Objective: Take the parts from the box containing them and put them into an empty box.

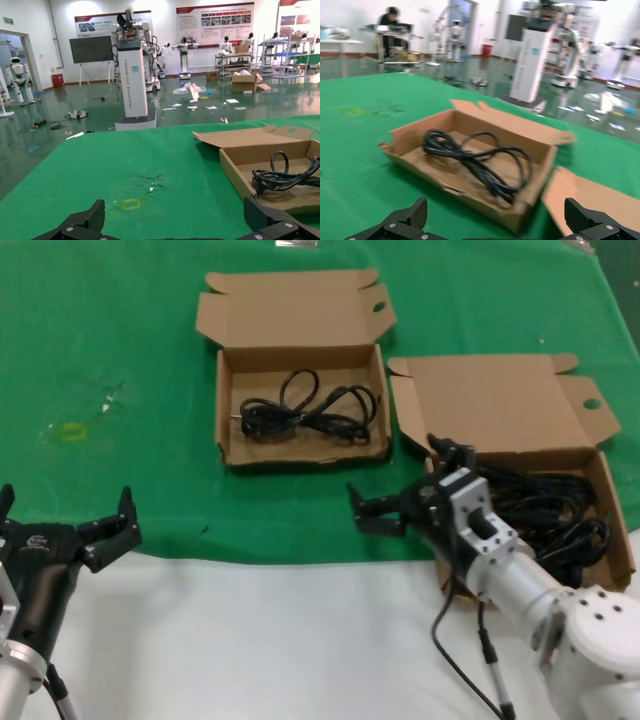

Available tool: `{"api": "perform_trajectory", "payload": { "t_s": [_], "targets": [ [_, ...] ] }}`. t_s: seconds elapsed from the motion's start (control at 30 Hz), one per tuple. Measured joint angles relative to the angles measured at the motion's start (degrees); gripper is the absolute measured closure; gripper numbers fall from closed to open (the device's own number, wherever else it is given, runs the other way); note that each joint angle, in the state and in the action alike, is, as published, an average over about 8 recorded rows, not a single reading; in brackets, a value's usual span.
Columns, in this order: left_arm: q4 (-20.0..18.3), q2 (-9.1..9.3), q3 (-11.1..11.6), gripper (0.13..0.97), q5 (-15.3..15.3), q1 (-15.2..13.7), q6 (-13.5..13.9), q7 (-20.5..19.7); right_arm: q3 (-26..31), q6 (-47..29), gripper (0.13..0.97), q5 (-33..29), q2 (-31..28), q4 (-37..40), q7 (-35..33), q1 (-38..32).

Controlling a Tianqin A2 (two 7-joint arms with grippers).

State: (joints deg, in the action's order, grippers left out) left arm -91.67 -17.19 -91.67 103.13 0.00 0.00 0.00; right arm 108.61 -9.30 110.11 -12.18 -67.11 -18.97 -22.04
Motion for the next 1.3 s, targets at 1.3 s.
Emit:
{"api": "perform_trajectory", "payload": {
  "t_s": [1.3],
  "targets": [
    [0.0,0.0,0.0,0.132,0.0,0.0,0.0,0.0,-14.98,8.23,0.129,-6.17,-4.43,-21.74,16.79,19.5]
  ]
}}
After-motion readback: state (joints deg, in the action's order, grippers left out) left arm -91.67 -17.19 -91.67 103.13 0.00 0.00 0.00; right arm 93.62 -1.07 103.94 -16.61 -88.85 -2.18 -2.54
